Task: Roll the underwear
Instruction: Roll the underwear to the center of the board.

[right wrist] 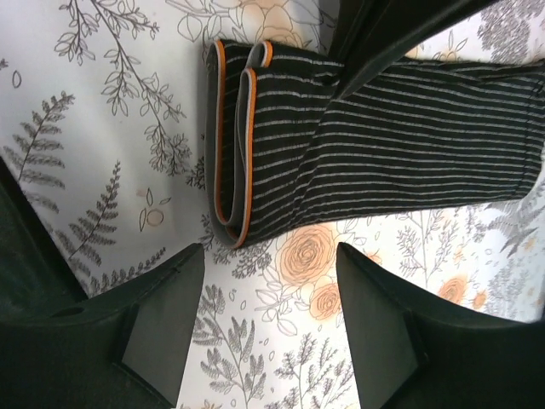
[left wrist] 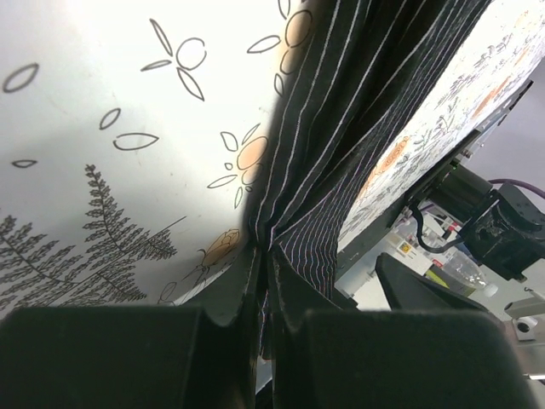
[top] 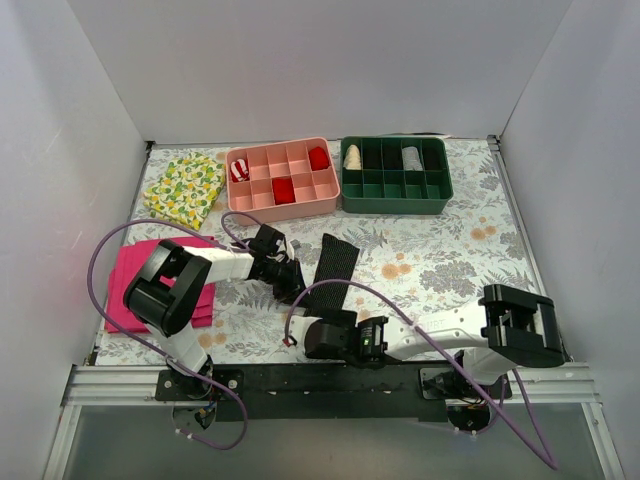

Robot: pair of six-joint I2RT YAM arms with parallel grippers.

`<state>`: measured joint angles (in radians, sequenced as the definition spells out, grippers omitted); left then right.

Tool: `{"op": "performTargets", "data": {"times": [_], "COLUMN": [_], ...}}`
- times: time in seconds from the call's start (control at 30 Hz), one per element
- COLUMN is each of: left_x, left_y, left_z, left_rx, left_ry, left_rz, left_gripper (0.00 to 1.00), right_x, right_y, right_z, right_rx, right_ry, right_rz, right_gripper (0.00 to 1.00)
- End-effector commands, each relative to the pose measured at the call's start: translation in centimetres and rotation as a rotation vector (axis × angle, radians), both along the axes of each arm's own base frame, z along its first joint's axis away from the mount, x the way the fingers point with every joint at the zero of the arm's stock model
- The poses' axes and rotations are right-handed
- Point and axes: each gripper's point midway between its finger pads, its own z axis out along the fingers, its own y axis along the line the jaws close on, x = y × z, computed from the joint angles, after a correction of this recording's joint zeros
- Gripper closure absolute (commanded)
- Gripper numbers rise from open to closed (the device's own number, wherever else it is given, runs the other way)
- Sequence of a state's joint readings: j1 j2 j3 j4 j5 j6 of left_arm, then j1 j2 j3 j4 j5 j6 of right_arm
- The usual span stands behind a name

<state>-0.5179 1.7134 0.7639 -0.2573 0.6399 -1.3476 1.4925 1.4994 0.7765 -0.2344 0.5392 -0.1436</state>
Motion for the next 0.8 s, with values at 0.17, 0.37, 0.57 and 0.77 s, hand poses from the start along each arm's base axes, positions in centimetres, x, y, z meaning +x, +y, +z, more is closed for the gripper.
{"op": "performTargets", "data": {"times": [0.17,0.37,0.57,0.77], "left_x": [-1.4,-1.3,-1.3,-1.0], "left_y": [3.8,3.7,3.8,3.9], "left_z": [-4.9,-4.7,-4.6,-4.4], "left_rx": [0.219,0.211,0.209,0.214], "left_ry": [0.034,0.025,0.025,0.013], "left_rz": [0.004,0.003,0.007,0.019], "left_gripper": [1.00,1.00,1.00,1.00], "right_x": [1.5,2.3,2.0,1.0], "right_y": [1.7,1.8,2.1,3.3], "right_z": [-0.6,-1.3,-0.3,1.3], "right_rx": [-0.004,-0.016,0.048,0.137], "right_ry": [-0.225,-0.282,-0.276,-0.207], "right_rz": [-0.006,-0.019,-0.015,0.015], "right_gripper": [0.29,0.30,0.45,0.52]}}
